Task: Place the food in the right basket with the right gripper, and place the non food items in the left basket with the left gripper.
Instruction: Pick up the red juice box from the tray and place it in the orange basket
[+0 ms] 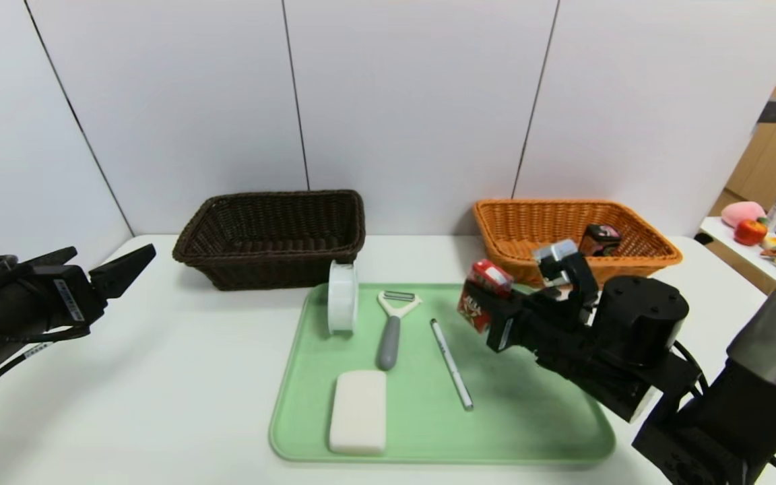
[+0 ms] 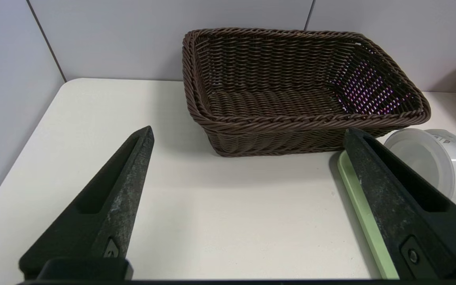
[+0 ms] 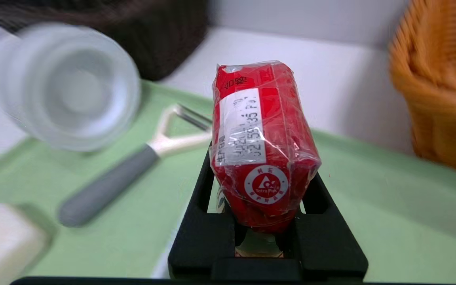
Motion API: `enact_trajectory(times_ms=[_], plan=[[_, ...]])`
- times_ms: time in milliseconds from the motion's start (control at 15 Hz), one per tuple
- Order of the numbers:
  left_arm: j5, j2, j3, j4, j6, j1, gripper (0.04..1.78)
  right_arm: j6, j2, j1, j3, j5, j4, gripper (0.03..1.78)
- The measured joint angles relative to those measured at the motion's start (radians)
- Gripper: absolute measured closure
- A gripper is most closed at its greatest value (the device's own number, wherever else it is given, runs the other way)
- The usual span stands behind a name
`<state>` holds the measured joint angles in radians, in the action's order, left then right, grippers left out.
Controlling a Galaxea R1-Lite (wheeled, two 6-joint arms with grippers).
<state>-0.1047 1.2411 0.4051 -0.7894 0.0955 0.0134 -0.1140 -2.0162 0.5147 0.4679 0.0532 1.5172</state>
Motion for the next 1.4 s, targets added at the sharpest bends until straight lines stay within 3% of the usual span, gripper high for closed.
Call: enact_trajectory(times_ms=[267,467,733,1000,1200,1400], plan=[[0.0,-0.011,-0.002,0.001,0.0,0.0,0.13,0.019,0.108,0.014,0.133,0.028,-0.103,1.47],[0.0,-0.021,-0.004,0.001,-0.001,0.0,0.13,0.02,0.164,-0.105,0.32,0.043,-0.281,1.47],[-0.001,-0.034,-0.007,0.004,-0.002,0.0,0.13,0.025,0.196,-0.282,0.584,0.056,-0.645,1.47],[0.0,-0.037,-0.008,0.003,-0.002,0.0,0.13,0.058,0.175,-0.343,0.774,0.057,-1.037,1.47],[0.0,-0.037,-0.009,0.003,-0.002,0.0,0.13,0.087,0.129,-0.348,0.819,0.058,-1.156,1.47],[0.0,-0.037,-0.012,0.004,-0.003,0.0,0.13,0.111,0.077,-0.35,0.839,0.057,-1.177,1.47]])
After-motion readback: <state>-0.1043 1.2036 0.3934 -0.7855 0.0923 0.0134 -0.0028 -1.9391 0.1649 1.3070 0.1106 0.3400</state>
